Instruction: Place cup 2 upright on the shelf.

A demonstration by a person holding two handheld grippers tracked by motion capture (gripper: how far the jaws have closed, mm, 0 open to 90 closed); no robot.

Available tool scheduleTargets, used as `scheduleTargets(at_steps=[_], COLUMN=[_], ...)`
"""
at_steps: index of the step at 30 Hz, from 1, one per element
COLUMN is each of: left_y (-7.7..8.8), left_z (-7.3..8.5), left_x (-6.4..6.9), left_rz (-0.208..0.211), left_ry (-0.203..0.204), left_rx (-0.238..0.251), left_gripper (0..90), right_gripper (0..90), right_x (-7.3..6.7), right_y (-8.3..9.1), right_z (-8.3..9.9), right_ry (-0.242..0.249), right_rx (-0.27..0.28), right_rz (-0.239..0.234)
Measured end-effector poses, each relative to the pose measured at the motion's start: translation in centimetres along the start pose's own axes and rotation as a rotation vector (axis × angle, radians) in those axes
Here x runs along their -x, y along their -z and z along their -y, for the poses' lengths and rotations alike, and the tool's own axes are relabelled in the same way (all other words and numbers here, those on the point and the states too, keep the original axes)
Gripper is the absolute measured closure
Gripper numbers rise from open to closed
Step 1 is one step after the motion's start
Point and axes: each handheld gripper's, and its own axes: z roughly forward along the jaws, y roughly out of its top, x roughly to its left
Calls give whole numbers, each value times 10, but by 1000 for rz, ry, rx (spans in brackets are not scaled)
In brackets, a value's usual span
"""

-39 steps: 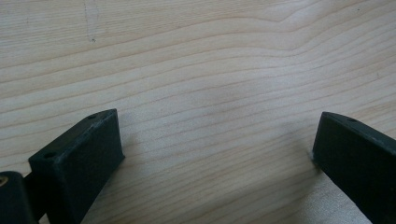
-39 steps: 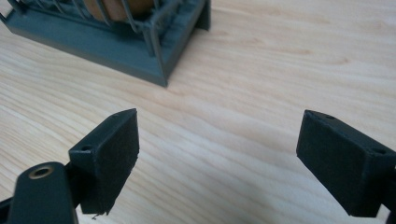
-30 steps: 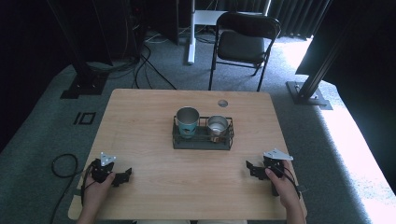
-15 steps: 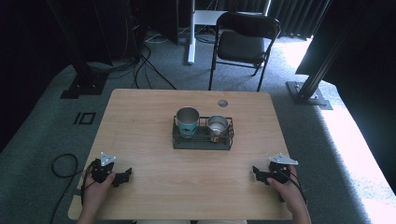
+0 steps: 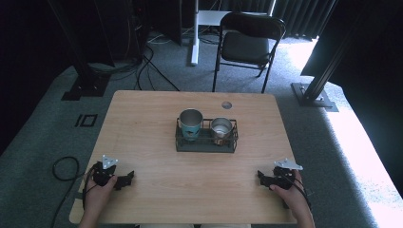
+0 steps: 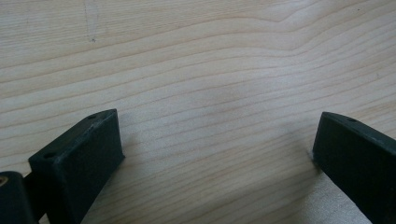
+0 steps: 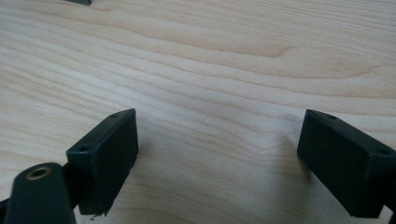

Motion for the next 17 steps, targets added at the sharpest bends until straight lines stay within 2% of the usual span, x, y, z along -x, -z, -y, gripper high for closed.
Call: scheduleTargets(at_steps=[17], left_y=[0], left_z=[0], left_x=[0], left_rz=[0], left_ry=[0], left_rx=[0], left_gripper=[23], right_gripper=[114], right_x=[-3], right_y=[-1], right_z=[-1], right_ry=[-22], right_rx=[0], right_rz=[25])
